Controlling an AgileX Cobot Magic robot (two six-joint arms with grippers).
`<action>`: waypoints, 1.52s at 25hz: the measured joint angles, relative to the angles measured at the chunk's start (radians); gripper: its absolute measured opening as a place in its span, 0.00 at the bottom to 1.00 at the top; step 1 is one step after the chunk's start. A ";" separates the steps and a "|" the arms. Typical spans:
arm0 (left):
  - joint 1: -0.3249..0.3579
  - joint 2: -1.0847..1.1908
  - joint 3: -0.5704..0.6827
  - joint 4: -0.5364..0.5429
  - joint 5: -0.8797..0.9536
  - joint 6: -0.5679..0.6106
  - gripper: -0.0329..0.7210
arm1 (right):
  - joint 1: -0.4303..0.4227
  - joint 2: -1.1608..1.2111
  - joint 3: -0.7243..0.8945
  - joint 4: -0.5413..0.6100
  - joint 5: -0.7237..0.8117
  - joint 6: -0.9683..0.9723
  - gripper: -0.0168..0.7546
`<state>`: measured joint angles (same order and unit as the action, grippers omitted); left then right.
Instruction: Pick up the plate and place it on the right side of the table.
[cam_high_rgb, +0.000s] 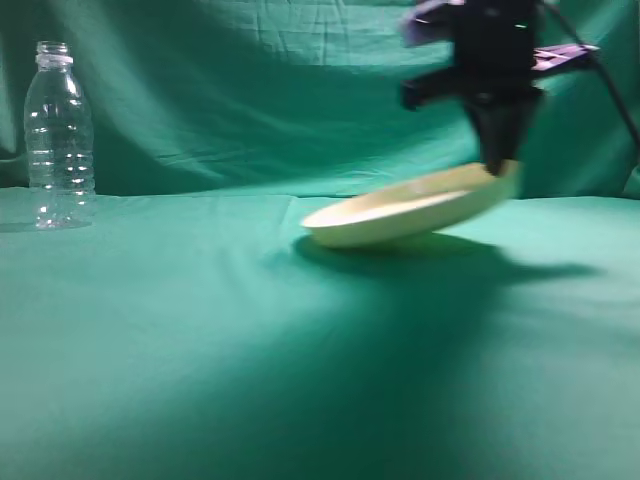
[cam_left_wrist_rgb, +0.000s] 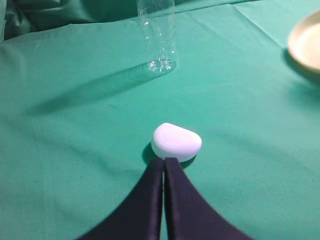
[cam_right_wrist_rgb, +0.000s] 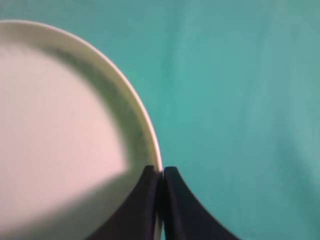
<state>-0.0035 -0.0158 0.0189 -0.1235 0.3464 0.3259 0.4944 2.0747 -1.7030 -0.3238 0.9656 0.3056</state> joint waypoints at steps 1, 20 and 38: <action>0.000 0.000 0.000 0.000 0.000 0.000 0.04 | -0.027 -0.024 0.052 -0.004 -0.005 0.001 0.02; 0.000 0.000 0.000 0.001 0.000 0.000 0.04 | -0.341 -0.230 0.523 -0.013 -0.201 0.040 0.21; 0.000 0.000 0.000 0.001 0.000 0.000 0.04 | -0.310 -0.689 0.418 0.135 0.122 -0.002 0.11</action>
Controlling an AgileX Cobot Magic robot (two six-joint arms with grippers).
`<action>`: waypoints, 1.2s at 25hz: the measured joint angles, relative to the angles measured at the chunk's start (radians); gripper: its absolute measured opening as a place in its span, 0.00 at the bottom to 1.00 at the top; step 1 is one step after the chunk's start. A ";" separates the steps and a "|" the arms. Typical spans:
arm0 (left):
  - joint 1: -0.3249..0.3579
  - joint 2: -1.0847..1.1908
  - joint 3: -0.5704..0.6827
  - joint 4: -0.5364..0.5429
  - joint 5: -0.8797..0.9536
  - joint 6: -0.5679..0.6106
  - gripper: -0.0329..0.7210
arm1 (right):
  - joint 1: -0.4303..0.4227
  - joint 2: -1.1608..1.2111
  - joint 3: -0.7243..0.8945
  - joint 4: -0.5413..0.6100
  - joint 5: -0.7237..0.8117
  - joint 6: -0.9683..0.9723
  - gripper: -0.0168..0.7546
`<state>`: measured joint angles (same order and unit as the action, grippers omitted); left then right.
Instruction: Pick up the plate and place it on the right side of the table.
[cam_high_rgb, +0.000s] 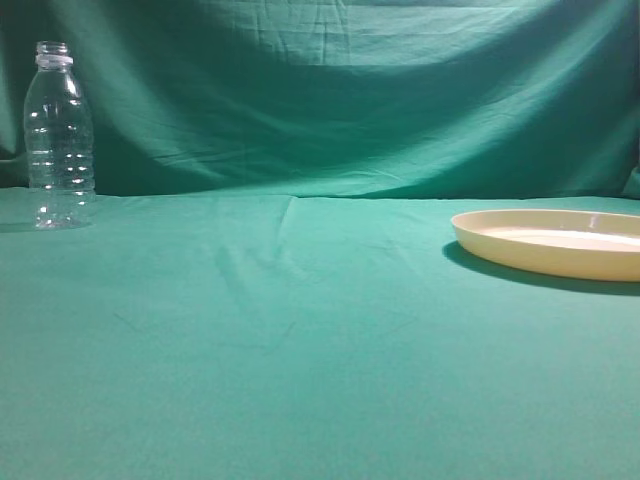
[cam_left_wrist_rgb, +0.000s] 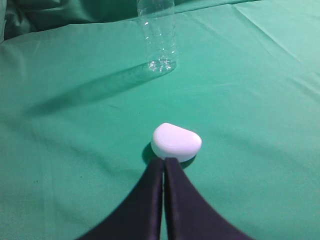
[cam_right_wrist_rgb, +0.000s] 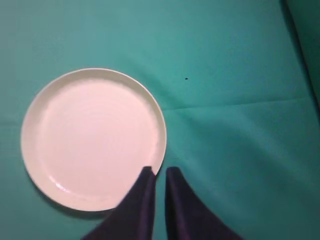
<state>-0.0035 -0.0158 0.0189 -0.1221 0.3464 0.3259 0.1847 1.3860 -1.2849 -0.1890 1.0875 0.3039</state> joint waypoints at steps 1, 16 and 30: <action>0.000 0.000 0.000 0.000 0.000 0.000 0.04 | 0.000 -0.040 0.005 0.017 0.011 -0.008 0.07; 0.000 0.000 0.000 0.000 0.000 0.000 0.04 | 0.000 -0.681 0.325 0.085 -0.029 -0.057 0.02; 0.000 0.000 0.000 0.000 0.000 0.000 0.04 | 0.000 -0.961 0.388 0.060 0.055 -0.087 0.02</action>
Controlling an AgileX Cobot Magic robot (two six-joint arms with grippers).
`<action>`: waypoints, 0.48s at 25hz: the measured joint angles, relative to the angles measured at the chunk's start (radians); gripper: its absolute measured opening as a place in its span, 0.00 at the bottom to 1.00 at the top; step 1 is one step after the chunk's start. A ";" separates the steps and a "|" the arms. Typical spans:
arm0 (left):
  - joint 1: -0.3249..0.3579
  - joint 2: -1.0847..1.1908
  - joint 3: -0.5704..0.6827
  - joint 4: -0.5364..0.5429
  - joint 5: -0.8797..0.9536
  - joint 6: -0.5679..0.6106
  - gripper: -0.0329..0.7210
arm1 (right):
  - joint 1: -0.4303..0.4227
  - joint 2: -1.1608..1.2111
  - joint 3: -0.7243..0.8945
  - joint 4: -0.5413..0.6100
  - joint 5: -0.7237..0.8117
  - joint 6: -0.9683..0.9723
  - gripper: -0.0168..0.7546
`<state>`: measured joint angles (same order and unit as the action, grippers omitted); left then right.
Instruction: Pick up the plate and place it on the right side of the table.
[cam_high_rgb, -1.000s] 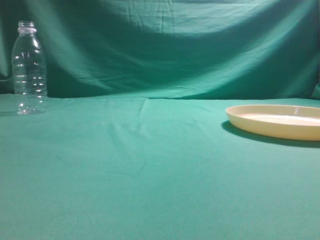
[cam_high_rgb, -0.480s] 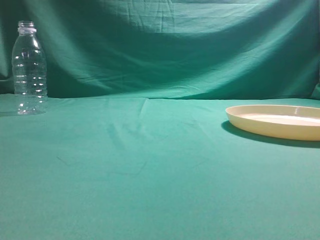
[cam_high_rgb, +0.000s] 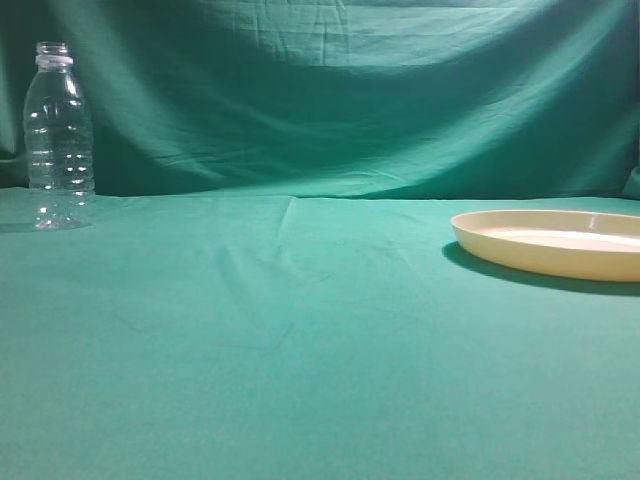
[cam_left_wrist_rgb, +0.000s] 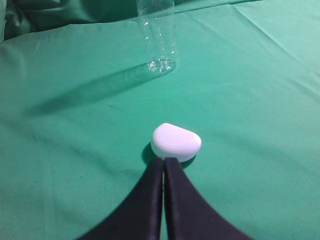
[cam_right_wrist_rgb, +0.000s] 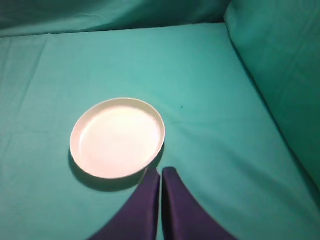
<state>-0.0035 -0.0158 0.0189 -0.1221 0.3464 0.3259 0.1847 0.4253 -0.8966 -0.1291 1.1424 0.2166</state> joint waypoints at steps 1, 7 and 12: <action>0.000 0.000 0.000 0.000 0.000 0.000 0.04 | 0.000 -0.009 0.034 -0.002 -0.049 -0.021 0.02; 0.000 0.000 0.000 0.000 0.000 0.000 0.04 | 0.000 -0.184 0.321 -0.008 -0.374 -0.074 0.02; 0.000 0.000 0.000 0.000 0.000 0.000 0.04 | 0.000 -0.345 0.583 -0.019 -0.534 -0.080 0.02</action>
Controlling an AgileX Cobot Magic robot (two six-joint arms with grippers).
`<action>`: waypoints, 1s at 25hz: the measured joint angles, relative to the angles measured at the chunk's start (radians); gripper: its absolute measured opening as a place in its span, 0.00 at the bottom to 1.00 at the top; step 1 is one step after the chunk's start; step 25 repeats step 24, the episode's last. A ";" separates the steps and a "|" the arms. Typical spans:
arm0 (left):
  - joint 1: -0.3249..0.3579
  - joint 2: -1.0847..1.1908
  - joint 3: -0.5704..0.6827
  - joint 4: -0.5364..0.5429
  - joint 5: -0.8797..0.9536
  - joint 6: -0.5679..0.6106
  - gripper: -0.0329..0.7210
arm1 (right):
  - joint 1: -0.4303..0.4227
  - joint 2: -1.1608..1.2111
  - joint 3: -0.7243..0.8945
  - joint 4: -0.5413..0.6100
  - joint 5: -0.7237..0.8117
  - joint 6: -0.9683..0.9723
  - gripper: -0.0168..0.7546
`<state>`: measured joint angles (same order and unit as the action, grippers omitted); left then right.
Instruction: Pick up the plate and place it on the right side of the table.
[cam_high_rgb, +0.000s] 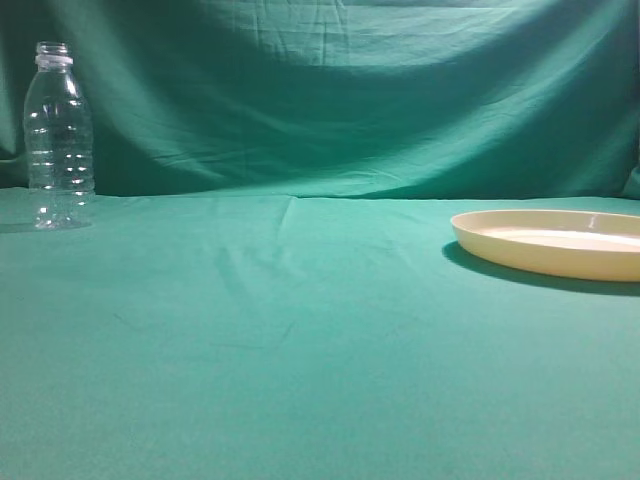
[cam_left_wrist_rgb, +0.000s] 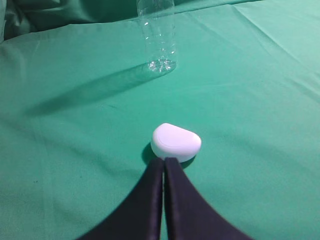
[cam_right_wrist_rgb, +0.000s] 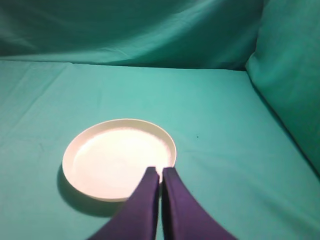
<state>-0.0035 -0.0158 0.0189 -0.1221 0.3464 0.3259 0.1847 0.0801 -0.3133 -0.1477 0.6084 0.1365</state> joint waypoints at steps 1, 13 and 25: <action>0.000 0.000 0.000 0.000 0.000 0.000 0.04 | 0.000 -0.025 0.049 -0.005 -0.024 0.000 0.02; 0.000 0.000 0.000 0.000 0.000 0.000 0.04 | 0.000 -0.090 0.334 -0.020 -0.182 0.054 0.02; 0.000 0.000 0.000 -0.002 0.000 0.000 0.04 | 0.000 -0.090 0.336 -0.020 -0.198 0.059 0.08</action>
